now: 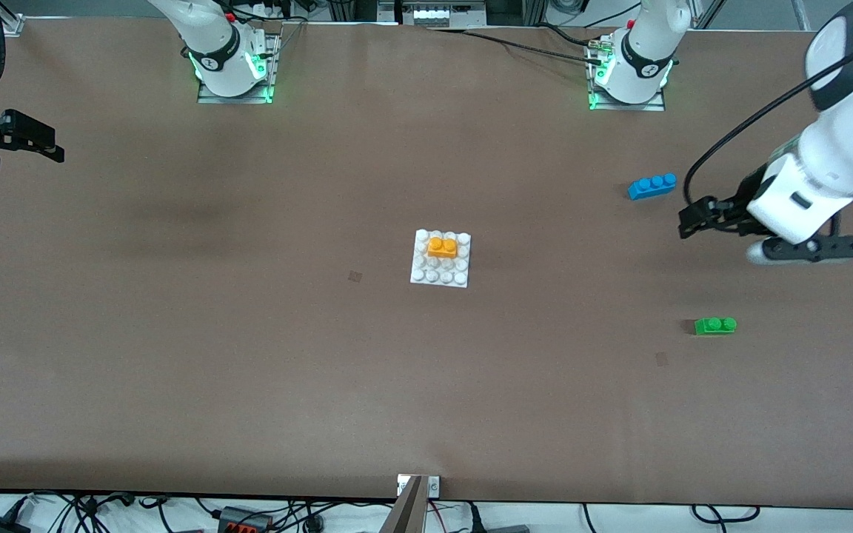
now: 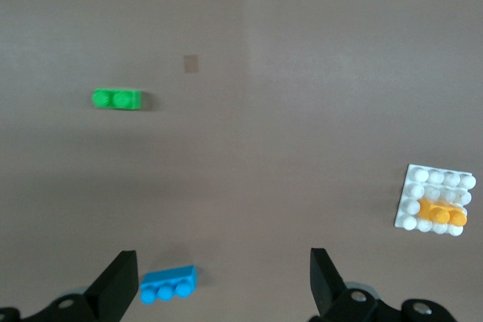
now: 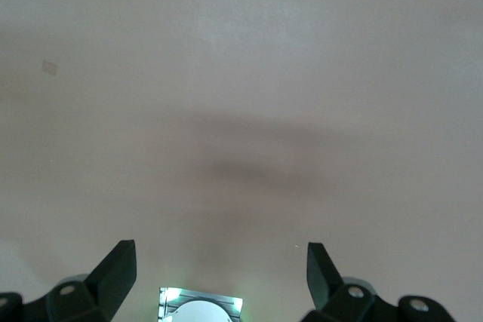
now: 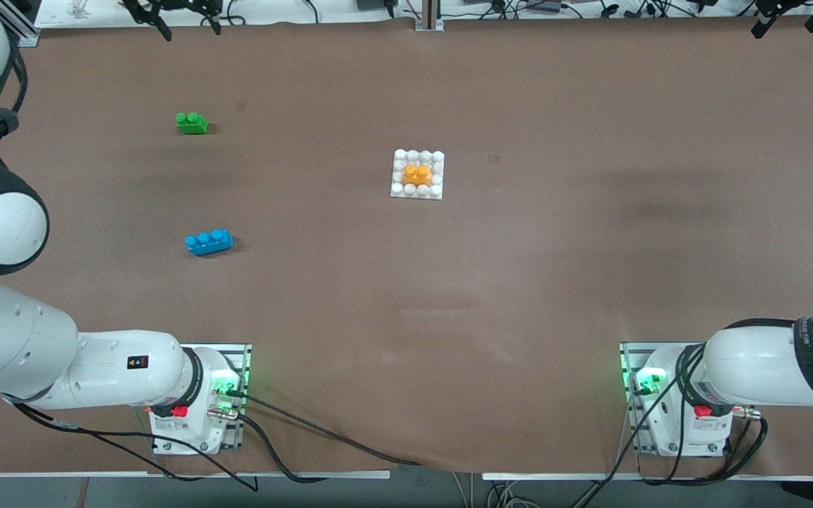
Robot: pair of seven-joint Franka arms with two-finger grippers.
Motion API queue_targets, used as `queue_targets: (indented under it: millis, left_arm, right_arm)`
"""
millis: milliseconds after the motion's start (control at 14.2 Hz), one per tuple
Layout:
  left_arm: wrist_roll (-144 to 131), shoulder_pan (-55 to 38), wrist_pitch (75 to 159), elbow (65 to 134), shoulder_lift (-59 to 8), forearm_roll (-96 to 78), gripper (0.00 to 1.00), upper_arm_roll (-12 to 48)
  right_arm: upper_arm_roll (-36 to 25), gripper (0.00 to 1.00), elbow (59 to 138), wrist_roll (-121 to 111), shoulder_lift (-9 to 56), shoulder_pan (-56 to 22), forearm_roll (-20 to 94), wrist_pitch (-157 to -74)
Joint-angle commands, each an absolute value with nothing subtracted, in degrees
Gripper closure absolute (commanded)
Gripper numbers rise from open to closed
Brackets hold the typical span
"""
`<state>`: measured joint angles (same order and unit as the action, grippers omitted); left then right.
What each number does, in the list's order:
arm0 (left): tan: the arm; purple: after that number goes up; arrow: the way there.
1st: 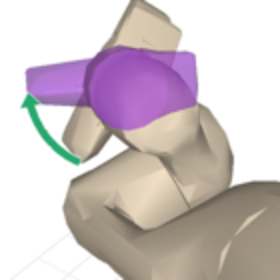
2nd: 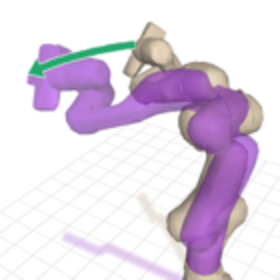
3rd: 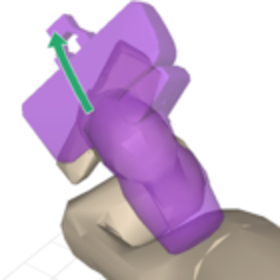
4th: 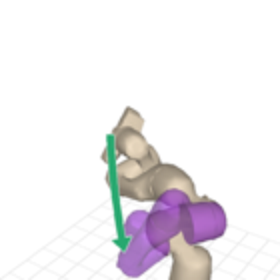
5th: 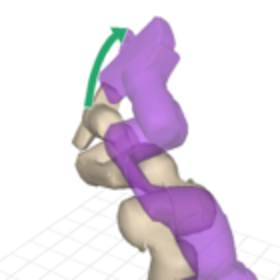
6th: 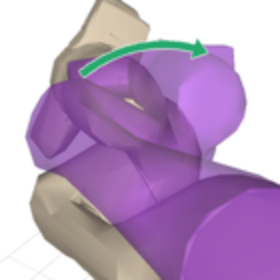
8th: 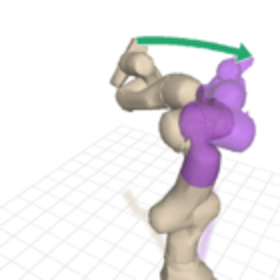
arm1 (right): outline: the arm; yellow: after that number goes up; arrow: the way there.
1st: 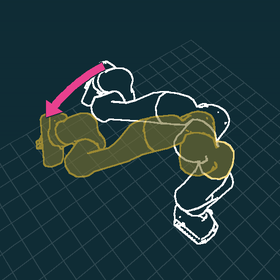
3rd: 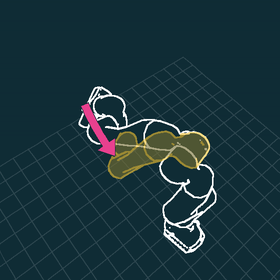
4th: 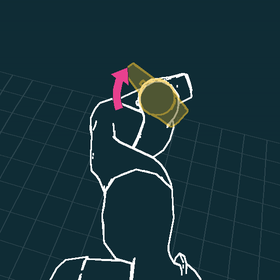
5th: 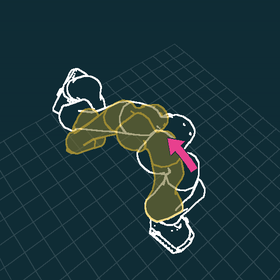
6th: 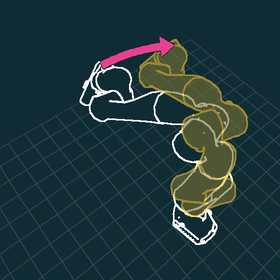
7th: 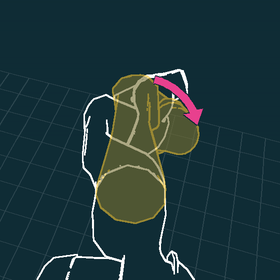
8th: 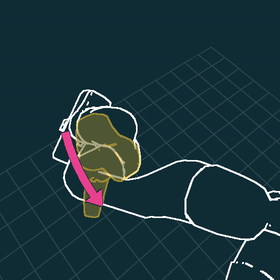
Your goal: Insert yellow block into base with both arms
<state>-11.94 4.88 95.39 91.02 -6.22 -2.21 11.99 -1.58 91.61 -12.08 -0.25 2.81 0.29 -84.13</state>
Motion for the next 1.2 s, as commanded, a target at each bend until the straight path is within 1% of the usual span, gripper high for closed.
queue_targets:
  millis: [0,353,494,1129]
  left_arm:
    - [-10.72,6.33,93.08,90.53,-5.27,-2.29,0.00,13.18]
    - [-10.20,6.85,92.37,90.53,-5.19,-0.89,0.00,13.01]
    - [-4.86,7.90,92.64,91.23,-5.19,1.66,0.00,13.10]
    - [-4.83,8.17,92.37,90.44,-5.19,-0.43,0.00,13.45]
  right_arm:
    - [-1.58,0.00,92.29,-12.66,-1.32,2.64,-0.26,-83.85]
    - [-1.58,0.00,92.29,-12.66,-1.23,2.73,-0.35,-85.60]
    - [-1.50,0.00,92.29,-12.22,-1.23,2.55,-0.35,-85.61]
    - [-1.58,0.00,92.37,-11.95,-1.23,2.64,0.26,-85.70]
